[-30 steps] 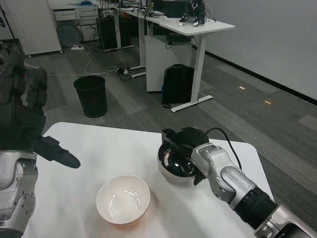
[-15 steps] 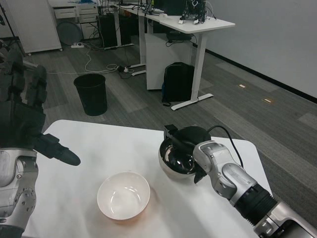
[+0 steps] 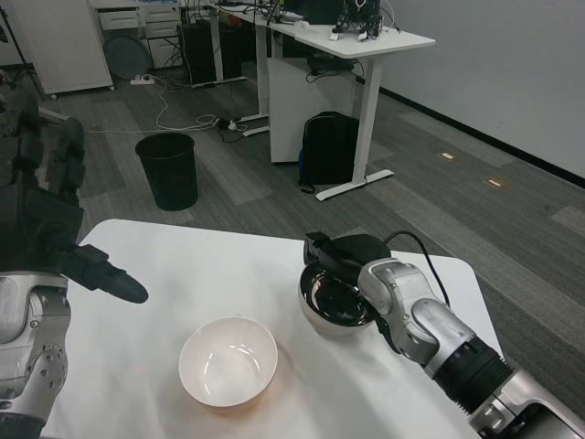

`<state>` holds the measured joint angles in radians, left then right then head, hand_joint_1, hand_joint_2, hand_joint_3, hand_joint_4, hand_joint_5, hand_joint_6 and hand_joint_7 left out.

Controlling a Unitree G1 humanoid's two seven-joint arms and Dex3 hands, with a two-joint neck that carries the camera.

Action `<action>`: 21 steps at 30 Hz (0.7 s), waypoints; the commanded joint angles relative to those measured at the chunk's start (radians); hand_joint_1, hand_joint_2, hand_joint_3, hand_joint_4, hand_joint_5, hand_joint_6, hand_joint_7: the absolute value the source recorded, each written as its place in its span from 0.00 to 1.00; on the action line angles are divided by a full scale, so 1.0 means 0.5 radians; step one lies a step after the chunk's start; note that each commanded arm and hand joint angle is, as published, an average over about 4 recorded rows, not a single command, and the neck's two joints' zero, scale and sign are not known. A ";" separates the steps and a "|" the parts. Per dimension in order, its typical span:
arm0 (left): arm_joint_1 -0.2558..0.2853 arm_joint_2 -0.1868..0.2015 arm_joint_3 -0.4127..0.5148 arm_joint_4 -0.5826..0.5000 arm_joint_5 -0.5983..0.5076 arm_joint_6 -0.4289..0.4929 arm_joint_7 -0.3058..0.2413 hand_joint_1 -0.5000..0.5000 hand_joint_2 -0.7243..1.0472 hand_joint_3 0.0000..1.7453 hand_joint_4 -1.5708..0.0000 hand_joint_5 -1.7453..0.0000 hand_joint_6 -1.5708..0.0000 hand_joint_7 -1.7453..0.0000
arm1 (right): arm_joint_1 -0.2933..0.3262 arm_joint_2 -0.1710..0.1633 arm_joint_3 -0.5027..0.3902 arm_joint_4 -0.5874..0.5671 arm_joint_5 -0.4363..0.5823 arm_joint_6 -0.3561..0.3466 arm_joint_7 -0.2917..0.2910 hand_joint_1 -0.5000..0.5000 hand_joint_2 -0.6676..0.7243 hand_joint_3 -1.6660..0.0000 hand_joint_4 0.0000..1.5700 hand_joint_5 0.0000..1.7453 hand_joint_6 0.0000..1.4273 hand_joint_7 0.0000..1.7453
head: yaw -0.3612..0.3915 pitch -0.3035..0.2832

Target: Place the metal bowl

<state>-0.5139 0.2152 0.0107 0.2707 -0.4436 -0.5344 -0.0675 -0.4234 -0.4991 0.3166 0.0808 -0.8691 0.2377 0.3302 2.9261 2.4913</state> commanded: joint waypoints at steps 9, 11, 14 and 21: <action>-0.009 0.008 0.000 0.011 -0.021 -0.051 -0.006 0.00 0.00 0.00 1.00 0.94 1.00 1.00 | 0.048 -0.017 -0.083 -0.113 0.068 0.020 -0.004 0.04 1.00 1.00 0.00 0.00 0.00 0.56 | 0.008 0.017; -0.007 0.009 -0.005 0.010 -0.026 -0.055 -0.006 0.00 0.01 0.00 1.00 0.94 1.00 1.00 | 0.065 -0.014 -0.096 -0.126 0.083 0.018 -0.015 0.04 1.00 1.00 0.00 0.00 0.00 0.55 | 0.008 0.021; -0.001 0.011 -0.009 0.007 -0.030 -0.058 -0.006 0.00 0.00 0.00 1.00 0.94 1.00 1.00 | 0.087 -0.013 -0.113 -0.144 0.096 0.012 -0.039 0.04 1.00 1.00 0.00 0.00 0.00 0.56 | 0.011 0.026; 0.011 0.015 -0.006 0.001 -0.032 -0.066 -0.006 0.00 0.00 0.00 1.00 0.94 1.00 1.00 | 0.157 0.039 -0.322 -0.159 0.355 -0.135 -0.240 0.04 1.00 1.00 0.00 0.00 0.00 0.56 | 0.035 0.059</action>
<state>-0.5135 0.2152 0.0052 0.2707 -0.4561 -0.5558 -0.0676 -0.3646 -0.4881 0.1938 0.0128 -0.7239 0.1979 0.2407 2.9411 2.5188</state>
